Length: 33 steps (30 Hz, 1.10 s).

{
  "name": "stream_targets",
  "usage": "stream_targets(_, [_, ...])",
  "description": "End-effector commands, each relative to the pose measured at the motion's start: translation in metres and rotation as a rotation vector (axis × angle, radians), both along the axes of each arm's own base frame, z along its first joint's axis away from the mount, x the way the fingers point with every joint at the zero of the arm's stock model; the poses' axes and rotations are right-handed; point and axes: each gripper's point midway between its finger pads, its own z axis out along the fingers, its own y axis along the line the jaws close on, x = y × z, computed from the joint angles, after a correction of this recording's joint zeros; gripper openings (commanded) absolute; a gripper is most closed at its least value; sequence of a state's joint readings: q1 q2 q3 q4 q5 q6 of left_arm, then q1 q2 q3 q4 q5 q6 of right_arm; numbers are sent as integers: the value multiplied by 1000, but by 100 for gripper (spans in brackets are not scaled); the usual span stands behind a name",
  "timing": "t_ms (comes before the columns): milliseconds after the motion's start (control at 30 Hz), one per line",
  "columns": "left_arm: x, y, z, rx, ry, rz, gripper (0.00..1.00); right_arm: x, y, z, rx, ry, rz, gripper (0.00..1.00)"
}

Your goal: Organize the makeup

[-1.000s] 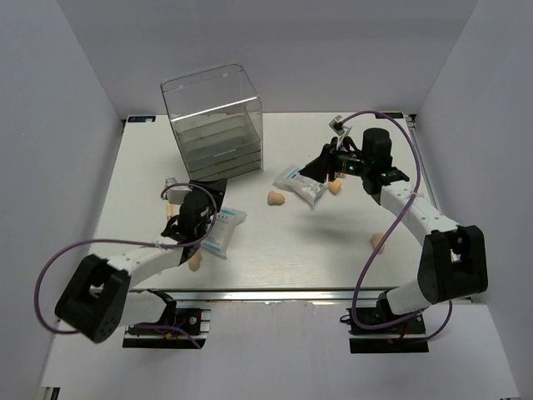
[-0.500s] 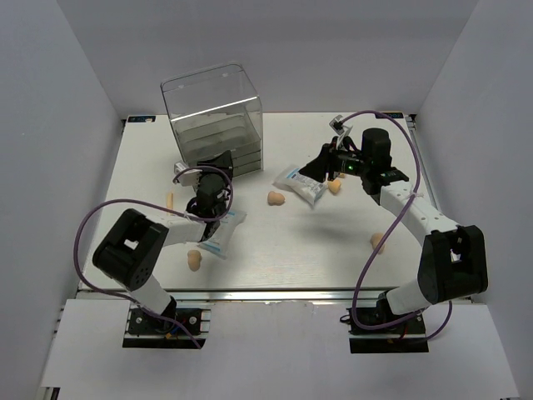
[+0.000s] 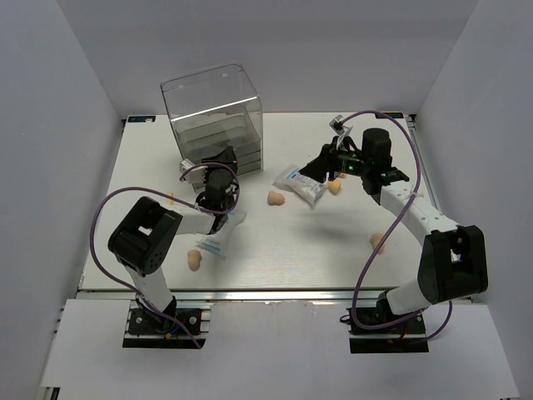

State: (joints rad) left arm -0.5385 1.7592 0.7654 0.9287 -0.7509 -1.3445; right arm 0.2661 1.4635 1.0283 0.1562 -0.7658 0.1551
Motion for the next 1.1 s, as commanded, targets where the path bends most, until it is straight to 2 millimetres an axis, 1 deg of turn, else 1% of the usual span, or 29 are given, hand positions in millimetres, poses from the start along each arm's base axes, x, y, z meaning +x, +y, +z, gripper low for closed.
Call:
stream_targets(0, [9,6,7,-12,-22,56,37,-1,-2,14,11,-44,8,54])
stream_targets(133, [12,9,-2,-13,-14,64,36,0,-2,16,11,-52,10,54])
stream_targets(233, [13,10,-4,-14,-16,65,32,0,-2,15,11,-52,10,54])
stream_targets(367, [15,16,-2,-17,-29,80,23,0,-2,15,8,-56,13,54])
stream_targets(400, [15,16,-1,-16,-32,81,17,0,-3,14,7,-54,13,54])
stream_targets(467, [15,17,2,-14,-42,79,11,0,-3,14,5,-57,16,54])
stream_targets(500, [15,18,5,-12,-47,78,3,0,-3,14,4,-58,14,54])
stream_targets(533, [14,17,7,-13,-53,72,0,0,-3,14,0,-66,20,54])
stream_targets(600, [13,15,16,-13,-76,54,0,0,-4,13,-8,-79,23,54])
stream_targets(633, [13,9,20,8,-83,23,0,-2,-4,12,-17,-81,28,54])
stream_targets(667, [12,6,31,4,-106,2,0,-2,-5,11,-29,-99,37,55])
stream_targets(700, [10,2,37,14,-118,-17,0,-3,-5,11,-31,-104,45,56])
stream_targets(733, [7,-6,43,16,-130,-57,0,-5,-4,9,-32,-99,60,57])
stream_targets(767, [3,-9,56,12,-150,-76,0,-7,-3,8,-33,-102,72,58])
stream_targets(833, [-4,-19,68,25,-169,-122,0,-10,-1,10,-24,-103,95,59])
stream_targets(900, [-14,-22,83,21,-193,-144,0,-9,1,9,-21,-93,105,60])
stream_targets(967, [-22,-24,92,12,-212,-162,0,-7,5,12,-14,-91,112,60])
stream_targets(1000, [-27,-22,103,2,-234,-163,0,-6,6,14,-10,-87,113,60])
stream_targets(1033, [-32,-23,107,0,-239,-169,0,-3,8,19,-5,-93,114,60])
stream_targets(1067, [-34,-22,110,2,-242,-170,0,-1,9,18,-2,-85,116,61])
